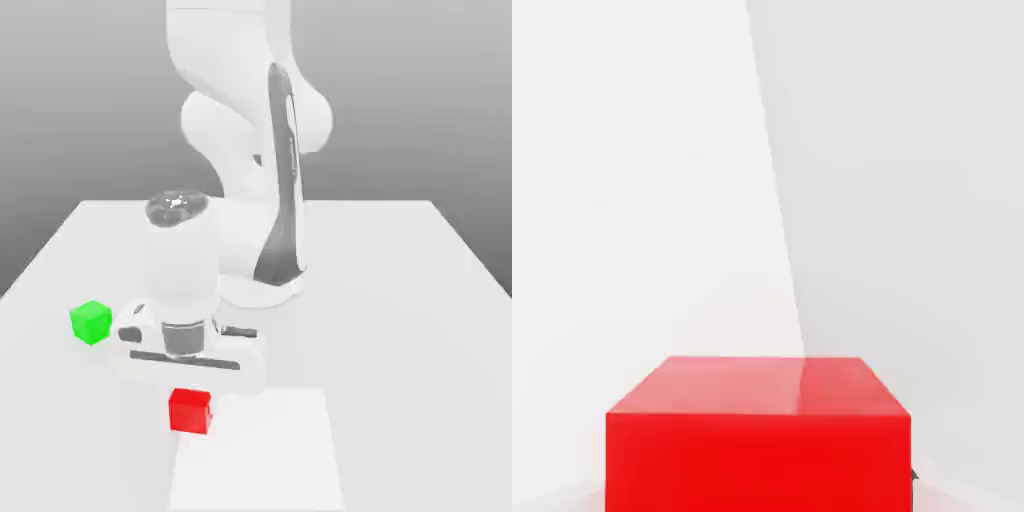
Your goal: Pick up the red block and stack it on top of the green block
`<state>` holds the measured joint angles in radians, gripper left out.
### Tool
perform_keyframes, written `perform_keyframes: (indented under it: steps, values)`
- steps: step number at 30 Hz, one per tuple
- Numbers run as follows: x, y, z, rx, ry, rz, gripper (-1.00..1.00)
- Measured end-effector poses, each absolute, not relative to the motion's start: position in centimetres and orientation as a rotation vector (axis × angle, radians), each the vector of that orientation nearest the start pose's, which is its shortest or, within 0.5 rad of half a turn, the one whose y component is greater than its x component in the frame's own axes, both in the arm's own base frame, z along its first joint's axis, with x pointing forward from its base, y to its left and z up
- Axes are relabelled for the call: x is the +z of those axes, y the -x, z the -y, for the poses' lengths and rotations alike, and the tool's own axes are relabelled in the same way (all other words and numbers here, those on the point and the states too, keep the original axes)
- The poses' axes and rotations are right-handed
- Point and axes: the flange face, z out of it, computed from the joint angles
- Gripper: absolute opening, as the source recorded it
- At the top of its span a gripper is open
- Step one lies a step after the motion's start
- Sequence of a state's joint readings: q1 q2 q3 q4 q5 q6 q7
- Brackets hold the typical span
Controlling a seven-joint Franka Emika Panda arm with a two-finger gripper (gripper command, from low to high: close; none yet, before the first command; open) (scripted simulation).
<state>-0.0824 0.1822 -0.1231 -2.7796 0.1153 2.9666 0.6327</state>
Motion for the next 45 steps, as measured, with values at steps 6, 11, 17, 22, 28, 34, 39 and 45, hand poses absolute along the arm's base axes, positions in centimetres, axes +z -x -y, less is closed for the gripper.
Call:
perform_keyframes:
  steps: [6, 11, 17, 22, 28, 34, 39, 45]
  values:
    - [19.2, -36.7, 8.8, -0.015, 2.793, -1.437, -1.00]
    - [21.3, -35.8, 9.9, 0.003, 2.788, -1.440, -1.00]
    - [23.5, -31.3, 17.5, 0.019, 2.754, -1.473, -1.00]
    - [24.6, -25.9, 22.7, 0.020, 2.733, -1.502, -1.00]
    - [24.9, -18.4, 27.1, 0.010, 2.718, -1.551, -1.00]
    - [23.4, -14.7, 28.6, -0.007, 2.711, -1.580, -1.00]
    - [21.1, -14.7, 28.7, -0.011, 2.709, -1.581, -1.00]
    - [18.1, -14.7, 28.4, -0.001, 2.715, -1.574, 1.00]
